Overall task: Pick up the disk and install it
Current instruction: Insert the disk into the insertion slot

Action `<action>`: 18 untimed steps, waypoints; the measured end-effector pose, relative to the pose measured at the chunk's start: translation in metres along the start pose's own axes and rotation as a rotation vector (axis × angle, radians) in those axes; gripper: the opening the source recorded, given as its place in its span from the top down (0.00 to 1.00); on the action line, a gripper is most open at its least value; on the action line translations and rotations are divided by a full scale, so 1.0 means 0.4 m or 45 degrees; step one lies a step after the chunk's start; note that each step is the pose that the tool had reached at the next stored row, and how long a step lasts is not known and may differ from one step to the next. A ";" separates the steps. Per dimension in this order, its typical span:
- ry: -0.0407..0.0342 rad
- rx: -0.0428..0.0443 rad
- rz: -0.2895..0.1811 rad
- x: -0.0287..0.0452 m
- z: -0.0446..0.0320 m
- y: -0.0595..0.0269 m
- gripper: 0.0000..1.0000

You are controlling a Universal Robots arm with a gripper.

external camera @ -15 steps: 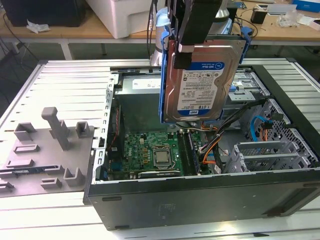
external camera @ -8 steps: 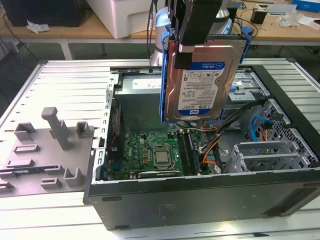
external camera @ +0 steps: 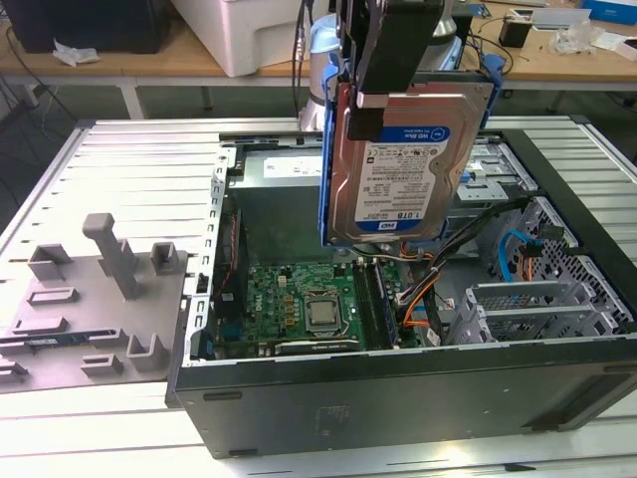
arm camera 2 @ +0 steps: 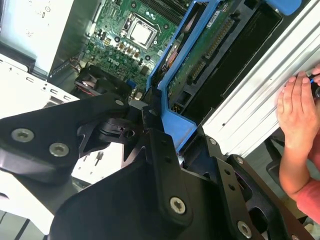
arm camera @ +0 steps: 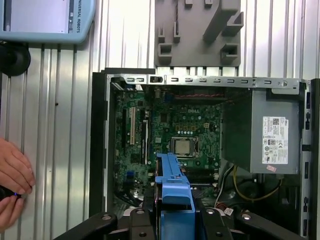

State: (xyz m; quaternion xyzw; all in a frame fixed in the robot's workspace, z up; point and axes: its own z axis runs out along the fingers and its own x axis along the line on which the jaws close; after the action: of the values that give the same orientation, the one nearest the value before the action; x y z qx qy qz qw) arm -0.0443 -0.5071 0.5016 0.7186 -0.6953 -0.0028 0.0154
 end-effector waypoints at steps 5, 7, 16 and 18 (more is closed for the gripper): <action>-0.0009 -0.001 0.029 0.000 0.000 -0.007 0.63; -0.0010 0.000 0.031 0.000 0.000 -0.011 0.63; -0.0009 0.004 0.031 0.001 0.000 -0.026 0.63; -0.0009 0.008 0.030 0.001 0.000 -0.030 0.63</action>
State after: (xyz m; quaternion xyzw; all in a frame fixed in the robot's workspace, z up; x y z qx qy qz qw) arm -0.0321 -0.5072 0.5014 0.7104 -0.7037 -0.0007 0.0129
